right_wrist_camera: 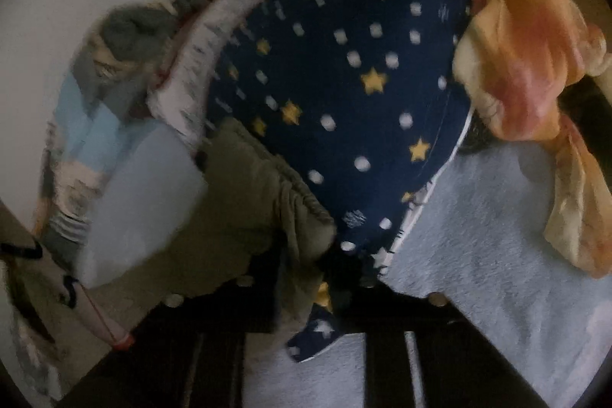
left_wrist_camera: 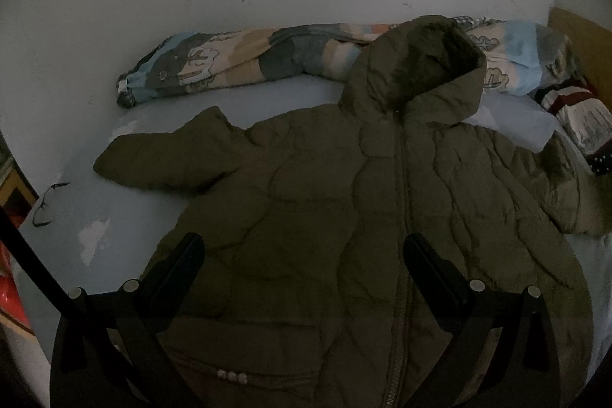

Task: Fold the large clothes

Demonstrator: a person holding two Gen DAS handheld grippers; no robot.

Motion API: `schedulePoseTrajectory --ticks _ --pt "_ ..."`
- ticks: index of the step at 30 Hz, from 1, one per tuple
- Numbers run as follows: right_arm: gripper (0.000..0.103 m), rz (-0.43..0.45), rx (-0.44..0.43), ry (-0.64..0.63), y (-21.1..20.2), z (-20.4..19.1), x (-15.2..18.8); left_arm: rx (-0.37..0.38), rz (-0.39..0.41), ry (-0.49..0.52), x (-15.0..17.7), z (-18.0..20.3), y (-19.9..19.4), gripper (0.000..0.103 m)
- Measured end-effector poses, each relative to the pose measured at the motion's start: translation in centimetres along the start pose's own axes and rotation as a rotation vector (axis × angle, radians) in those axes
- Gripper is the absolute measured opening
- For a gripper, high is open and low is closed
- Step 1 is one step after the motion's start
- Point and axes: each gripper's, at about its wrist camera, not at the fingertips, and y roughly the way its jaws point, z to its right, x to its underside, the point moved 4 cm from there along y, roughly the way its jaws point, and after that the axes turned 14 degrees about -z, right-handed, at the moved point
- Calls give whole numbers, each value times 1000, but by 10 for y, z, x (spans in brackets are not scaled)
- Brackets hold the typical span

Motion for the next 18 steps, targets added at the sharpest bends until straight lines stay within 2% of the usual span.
schedulePoseTrajectory --ticks 4,9,16,18 --pt "16 66 -8 -11 -42 -8 -1 7 2 -9 1 -5 -1 103" --pt "15 152 -76 17 -119 -22 -9 14 12 -28 2 -16 -9 103" --pt "15 213 -177 -131 -203 -114 7 10 28 -74 -3 -58 -21 103" --pt "15 219 -217 -192 -222 -155 12 18 31 -100 -4 -74 -24 103"
